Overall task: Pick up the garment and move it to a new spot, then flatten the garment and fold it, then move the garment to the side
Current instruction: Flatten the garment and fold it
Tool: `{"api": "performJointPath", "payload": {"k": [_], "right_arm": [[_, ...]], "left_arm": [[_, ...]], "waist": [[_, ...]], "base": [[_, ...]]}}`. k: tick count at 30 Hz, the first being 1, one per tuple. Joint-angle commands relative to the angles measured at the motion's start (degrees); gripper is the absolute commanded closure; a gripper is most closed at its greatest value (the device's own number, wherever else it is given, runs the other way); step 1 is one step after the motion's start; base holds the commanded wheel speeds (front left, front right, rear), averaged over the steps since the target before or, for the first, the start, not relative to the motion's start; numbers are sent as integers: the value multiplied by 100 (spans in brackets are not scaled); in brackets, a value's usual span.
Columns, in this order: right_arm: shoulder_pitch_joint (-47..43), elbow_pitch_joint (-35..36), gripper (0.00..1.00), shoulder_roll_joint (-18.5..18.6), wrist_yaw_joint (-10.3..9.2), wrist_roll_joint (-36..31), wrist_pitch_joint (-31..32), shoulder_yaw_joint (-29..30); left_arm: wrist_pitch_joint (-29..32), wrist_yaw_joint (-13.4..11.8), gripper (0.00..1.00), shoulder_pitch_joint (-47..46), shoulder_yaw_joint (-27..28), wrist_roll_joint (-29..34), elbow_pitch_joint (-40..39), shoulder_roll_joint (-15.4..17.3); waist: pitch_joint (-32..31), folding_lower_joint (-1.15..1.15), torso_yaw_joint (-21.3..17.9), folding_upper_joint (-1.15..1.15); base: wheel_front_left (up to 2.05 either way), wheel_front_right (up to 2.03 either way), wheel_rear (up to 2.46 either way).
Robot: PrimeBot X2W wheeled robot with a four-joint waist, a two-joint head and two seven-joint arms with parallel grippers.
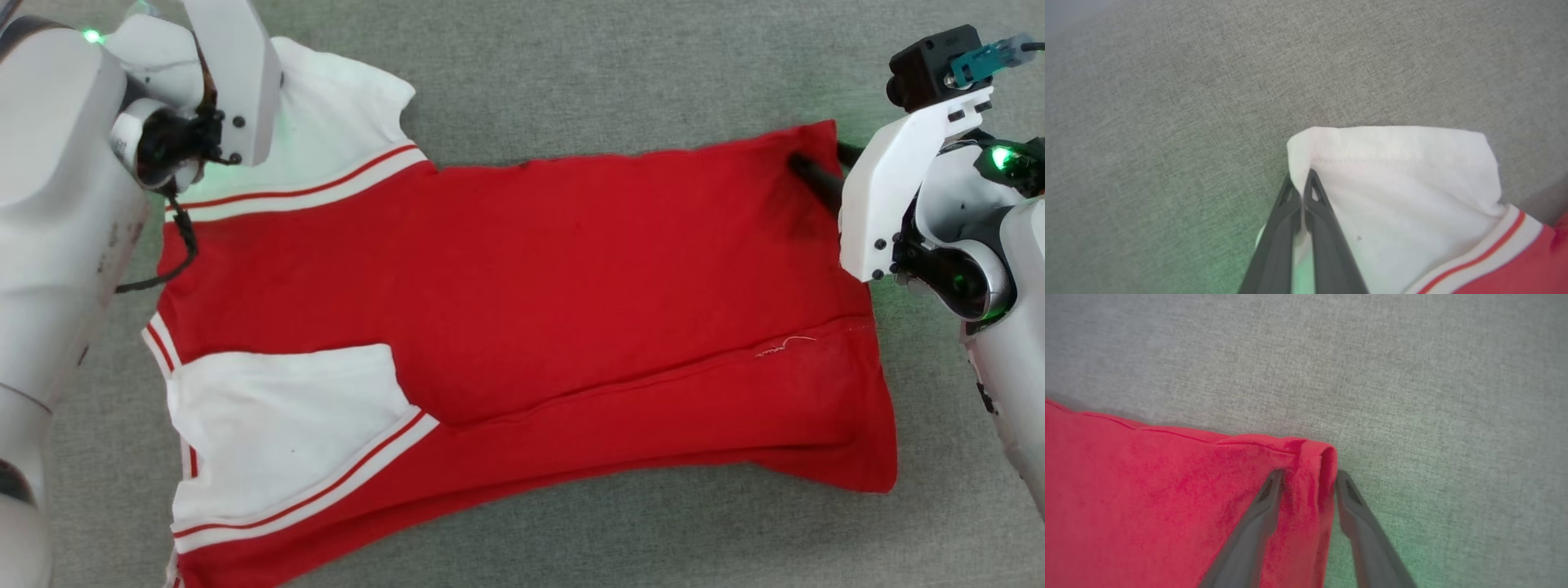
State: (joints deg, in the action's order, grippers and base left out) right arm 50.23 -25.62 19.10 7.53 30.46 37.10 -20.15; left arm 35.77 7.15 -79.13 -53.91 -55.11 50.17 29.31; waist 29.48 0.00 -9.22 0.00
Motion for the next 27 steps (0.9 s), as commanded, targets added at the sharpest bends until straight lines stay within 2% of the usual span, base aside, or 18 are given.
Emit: {"api": "performJointPath", "payload": {"k": [1,8,17,22,27], "right_arm": [[-62,-127,100,6,-10,-17,80,-105],[-134,-75,100,316,-10,86,-255,-148],[-853,500,100,823,-10,284,-466,-117],[-1494,966,100,1087,-10,331,-406,72],[-2255,1405,100,1208,-10,445,-203,342]], "left_arm": [[-43,22,100,8,-20,-40,52,14],[-295,34,100,-41,-174,-77,-102,-18],[-61,36,100,272,-491,-241,-1091,458],[252,-381,100,716,-571,-306,-2035,876],[620,-1104,100,1412,-649,-468,-3524,1453]], "waist": [[-20,0,31,0],[-302,0,255,0],[-795,0,577,0],[-1056,0,748,0],[-1268,0,877,0]], "base": [[0,0,0],[0,0,0],[0,0,0],[0,0,0],[0,0,0]]}}
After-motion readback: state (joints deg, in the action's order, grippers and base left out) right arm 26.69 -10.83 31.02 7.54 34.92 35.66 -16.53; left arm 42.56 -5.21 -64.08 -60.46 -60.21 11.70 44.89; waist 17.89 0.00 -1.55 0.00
